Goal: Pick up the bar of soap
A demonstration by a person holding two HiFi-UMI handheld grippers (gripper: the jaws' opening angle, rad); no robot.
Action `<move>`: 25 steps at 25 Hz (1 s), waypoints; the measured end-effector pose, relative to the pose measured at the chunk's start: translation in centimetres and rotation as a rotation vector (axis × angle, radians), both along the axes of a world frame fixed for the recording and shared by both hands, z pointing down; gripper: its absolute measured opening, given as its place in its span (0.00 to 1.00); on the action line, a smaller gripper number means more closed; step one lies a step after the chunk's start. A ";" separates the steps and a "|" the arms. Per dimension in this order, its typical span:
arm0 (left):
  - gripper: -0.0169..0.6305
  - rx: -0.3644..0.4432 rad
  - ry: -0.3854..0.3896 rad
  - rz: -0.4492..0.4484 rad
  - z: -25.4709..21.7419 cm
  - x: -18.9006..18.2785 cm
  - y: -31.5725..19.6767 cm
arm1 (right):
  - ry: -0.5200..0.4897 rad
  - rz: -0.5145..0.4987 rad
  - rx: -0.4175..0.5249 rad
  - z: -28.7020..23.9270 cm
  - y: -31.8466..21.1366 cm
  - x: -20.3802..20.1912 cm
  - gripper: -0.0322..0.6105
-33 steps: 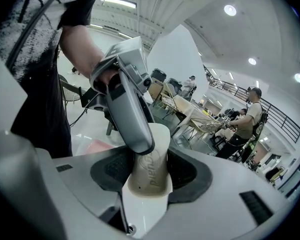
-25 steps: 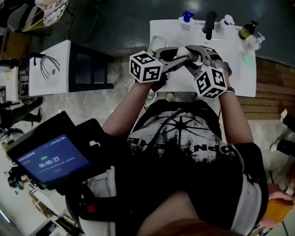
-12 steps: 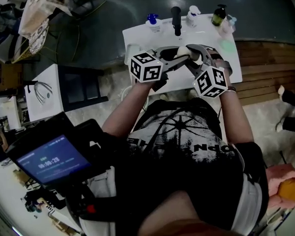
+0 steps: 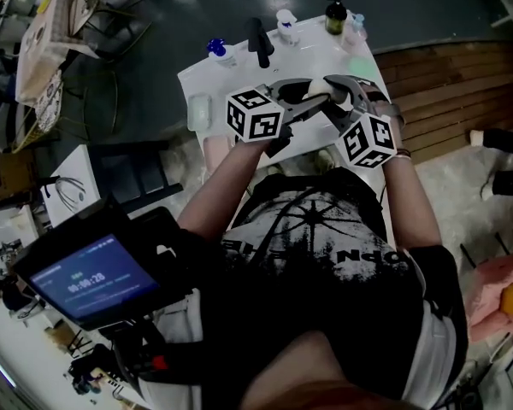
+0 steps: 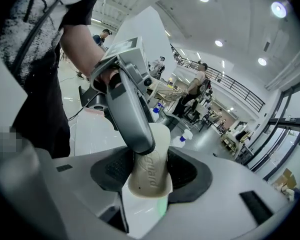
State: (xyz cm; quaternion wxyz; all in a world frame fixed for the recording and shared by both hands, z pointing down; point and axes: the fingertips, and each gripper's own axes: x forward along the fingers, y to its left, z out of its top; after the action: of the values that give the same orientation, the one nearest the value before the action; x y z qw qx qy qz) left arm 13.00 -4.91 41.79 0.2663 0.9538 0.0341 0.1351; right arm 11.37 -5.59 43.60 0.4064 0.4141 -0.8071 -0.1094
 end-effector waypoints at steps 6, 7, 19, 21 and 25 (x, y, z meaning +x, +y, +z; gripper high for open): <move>0.29 -0.005 0.004 0.059 -0.3 4.0 1.4 | 0.003 0.060 -0.001 -0.3 1.3 4.0 0.38; 0.29 -0.006 0.005 0.069 -0.6 4.6 1.8 | 0.004 0.071 -0.001 -0.6 1.6 4.6 0.38; 0.29 -0.052 -0.011 0.141 2.3 10.4 3.3 | -0.005 0.140 -0.052 2.4 3.2 10.4 0.38; 0.29 -0.062 -0.016 0.146 2.8 11.1 3.5 | -0.005 0.144 -0.065 2.9 3.3 11.1 0.38; 0.29 -0.089 -0.030 0.148 4.3 12.1 3.9 | -0.008 0.141 -0.100 4.4 3.8 12.1 0.38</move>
State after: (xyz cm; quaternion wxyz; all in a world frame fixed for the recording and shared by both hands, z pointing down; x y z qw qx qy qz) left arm 25.06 -0.98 46.06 0.2982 0.9337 0.1066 0.1669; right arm 23.51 -1.75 48.01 0.4301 0.4497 -0.7818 -0.0386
